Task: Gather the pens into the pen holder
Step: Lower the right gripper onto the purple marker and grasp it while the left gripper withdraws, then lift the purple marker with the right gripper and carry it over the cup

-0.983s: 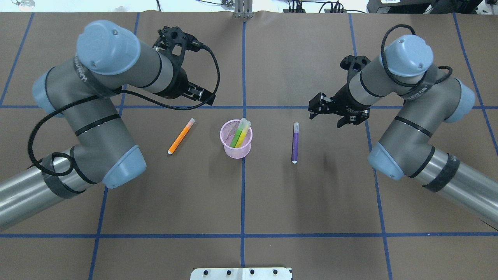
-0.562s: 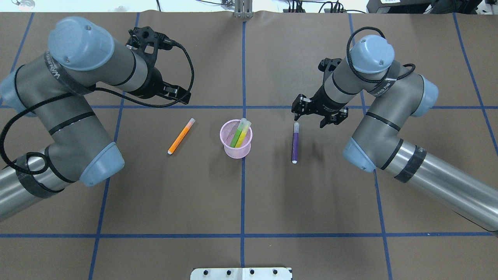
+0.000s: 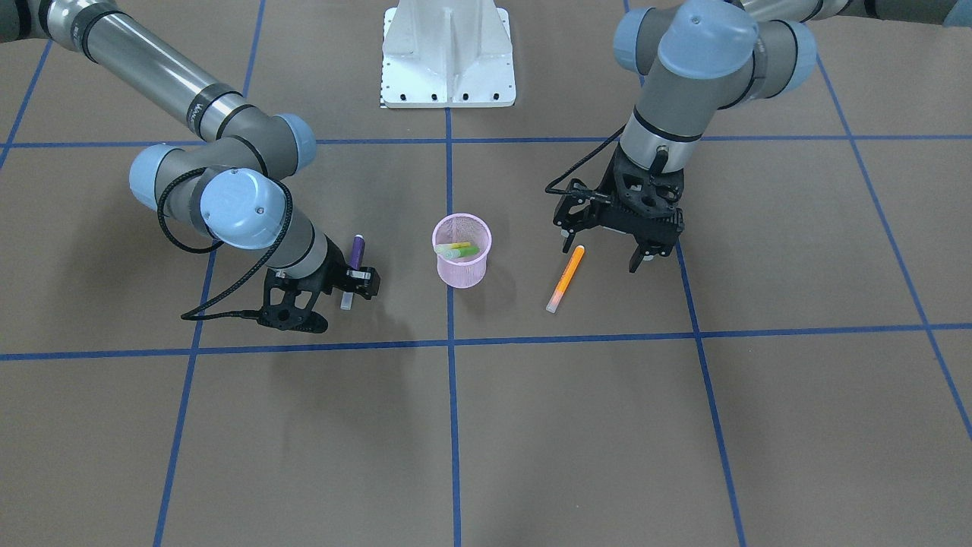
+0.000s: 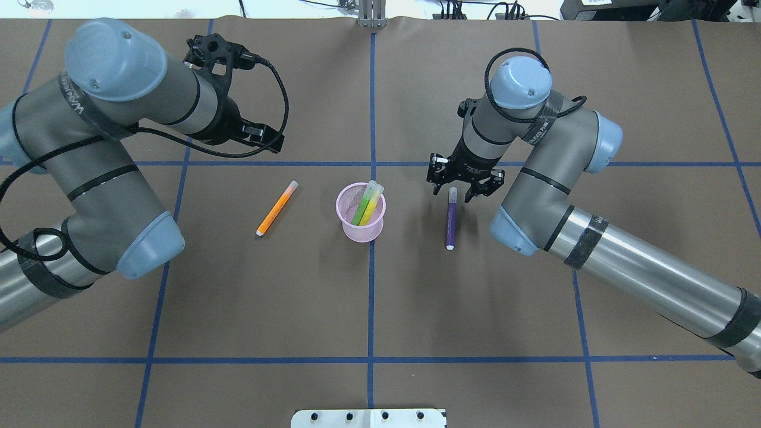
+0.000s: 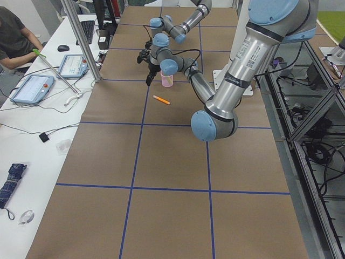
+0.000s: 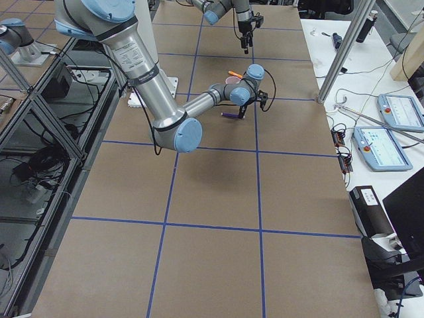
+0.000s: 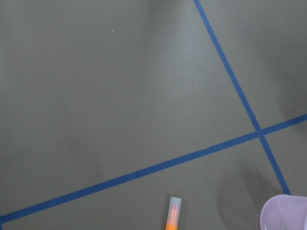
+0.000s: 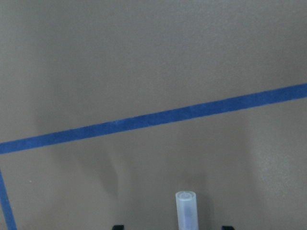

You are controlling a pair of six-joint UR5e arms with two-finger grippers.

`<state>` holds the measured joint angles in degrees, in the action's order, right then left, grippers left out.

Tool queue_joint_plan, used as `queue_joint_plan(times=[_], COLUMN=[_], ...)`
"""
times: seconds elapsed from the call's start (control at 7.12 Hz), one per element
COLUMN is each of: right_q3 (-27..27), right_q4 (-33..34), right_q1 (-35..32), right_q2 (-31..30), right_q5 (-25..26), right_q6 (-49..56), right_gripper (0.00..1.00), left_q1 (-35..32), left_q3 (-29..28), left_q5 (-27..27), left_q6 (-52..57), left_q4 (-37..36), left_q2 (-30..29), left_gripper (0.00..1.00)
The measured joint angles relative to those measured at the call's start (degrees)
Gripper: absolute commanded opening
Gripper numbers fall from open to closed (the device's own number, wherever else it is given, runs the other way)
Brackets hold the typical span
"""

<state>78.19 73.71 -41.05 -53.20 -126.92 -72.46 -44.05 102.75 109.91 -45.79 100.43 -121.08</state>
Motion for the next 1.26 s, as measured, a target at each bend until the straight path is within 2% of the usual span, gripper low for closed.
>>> queue_joint_plan(times=[0.28,0.42,0.56,0.7,1.26], right_q3=[-0.12,-0.12,-0.1,0.05,1.95], right_q4=[0.44,0.54,0.58,0.58,0.67], right_q1=[0.62,0.81,1.16,1.45,1.18], right_q2=[-0.21,-0.26,-0.37,-0.5,-0.33], right_q5=[-0.02,0.05,0.24,0.39,0.27], right_q6=[0.17,0.15,0.14,0.13,-0.34], right_gripper=[0.4,0.36,0.24,0.0,0.0], left_q1=[-0.08,-0.12,-0.14,-0.18,-0.24], left_q3=[0.03,0.12,0.19,0.35,1.22], left_q5=[-0.04,-0.05,-0.05,-0.03,0.19], left_q6=[0.0,0.0,0.0,0.0,0.0], left_q4=[-0.03,-0.03,0.0,0.01,0.02], left_q2=[0.07,0.17,0.31,0.36,0.77], left_gripper=[0.98,0.98,0.98,0.98,0.98])
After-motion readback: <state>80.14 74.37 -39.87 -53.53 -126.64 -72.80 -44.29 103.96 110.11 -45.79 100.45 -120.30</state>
